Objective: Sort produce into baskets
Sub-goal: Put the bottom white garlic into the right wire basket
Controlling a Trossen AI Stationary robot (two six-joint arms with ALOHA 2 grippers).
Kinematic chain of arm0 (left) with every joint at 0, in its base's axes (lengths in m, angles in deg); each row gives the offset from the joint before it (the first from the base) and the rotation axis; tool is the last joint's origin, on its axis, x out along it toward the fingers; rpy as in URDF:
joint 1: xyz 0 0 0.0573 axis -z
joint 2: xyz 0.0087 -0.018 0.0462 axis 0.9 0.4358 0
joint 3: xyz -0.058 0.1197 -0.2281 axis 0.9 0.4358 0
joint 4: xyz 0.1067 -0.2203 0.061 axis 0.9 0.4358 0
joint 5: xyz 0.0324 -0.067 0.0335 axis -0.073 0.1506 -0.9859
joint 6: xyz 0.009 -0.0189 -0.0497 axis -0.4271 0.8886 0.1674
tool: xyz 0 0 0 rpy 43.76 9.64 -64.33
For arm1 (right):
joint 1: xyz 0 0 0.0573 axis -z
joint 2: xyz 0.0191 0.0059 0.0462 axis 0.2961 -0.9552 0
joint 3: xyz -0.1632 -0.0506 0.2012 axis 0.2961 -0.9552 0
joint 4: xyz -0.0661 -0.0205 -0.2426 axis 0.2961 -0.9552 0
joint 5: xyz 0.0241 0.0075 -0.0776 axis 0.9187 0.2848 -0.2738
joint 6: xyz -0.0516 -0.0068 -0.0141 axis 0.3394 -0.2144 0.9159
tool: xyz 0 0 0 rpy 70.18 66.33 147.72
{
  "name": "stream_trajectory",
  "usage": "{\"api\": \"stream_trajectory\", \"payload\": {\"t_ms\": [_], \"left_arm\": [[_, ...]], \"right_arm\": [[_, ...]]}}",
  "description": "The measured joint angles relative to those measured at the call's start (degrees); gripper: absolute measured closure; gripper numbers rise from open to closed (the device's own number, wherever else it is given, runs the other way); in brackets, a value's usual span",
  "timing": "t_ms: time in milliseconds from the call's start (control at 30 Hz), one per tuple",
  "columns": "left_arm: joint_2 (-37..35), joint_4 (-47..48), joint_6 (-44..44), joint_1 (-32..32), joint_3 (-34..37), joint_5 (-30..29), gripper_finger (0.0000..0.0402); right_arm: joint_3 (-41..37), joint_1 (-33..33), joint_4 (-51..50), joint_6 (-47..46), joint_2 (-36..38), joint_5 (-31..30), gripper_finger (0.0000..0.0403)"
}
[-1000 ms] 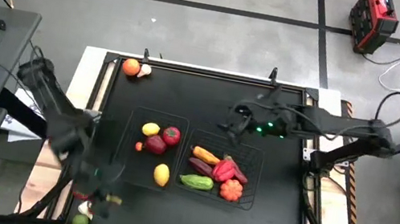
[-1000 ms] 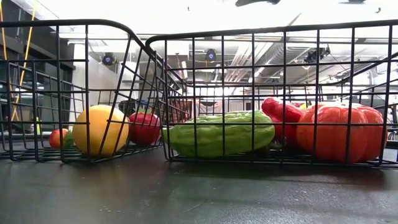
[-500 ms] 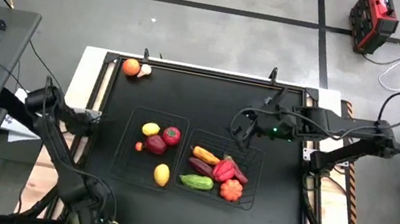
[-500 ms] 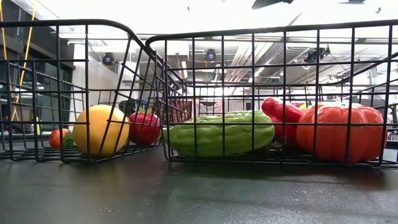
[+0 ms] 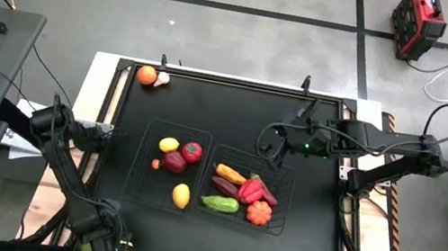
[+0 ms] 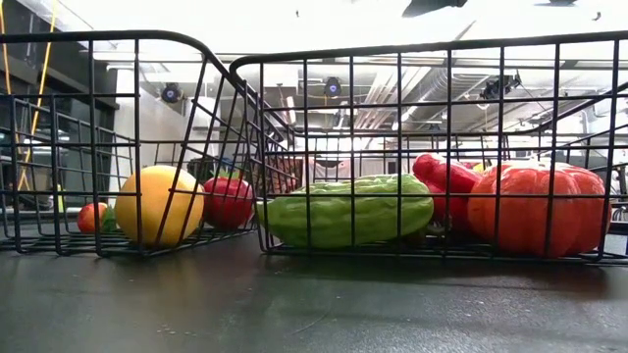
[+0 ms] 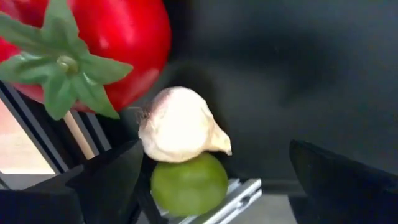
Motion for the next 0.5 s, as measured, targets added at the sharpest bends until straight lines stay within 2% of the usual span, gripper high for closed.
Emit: {"api": "stream_trajectory", "payload": {"t_ms": [500], "left_arm": [[5.1,0.5,1.4,-0.7,-0.1,0.2,0.0010]], "right_arm": [[0.0,0.0,0.0,-0.2,0.0,0.5,0.0049]]}}
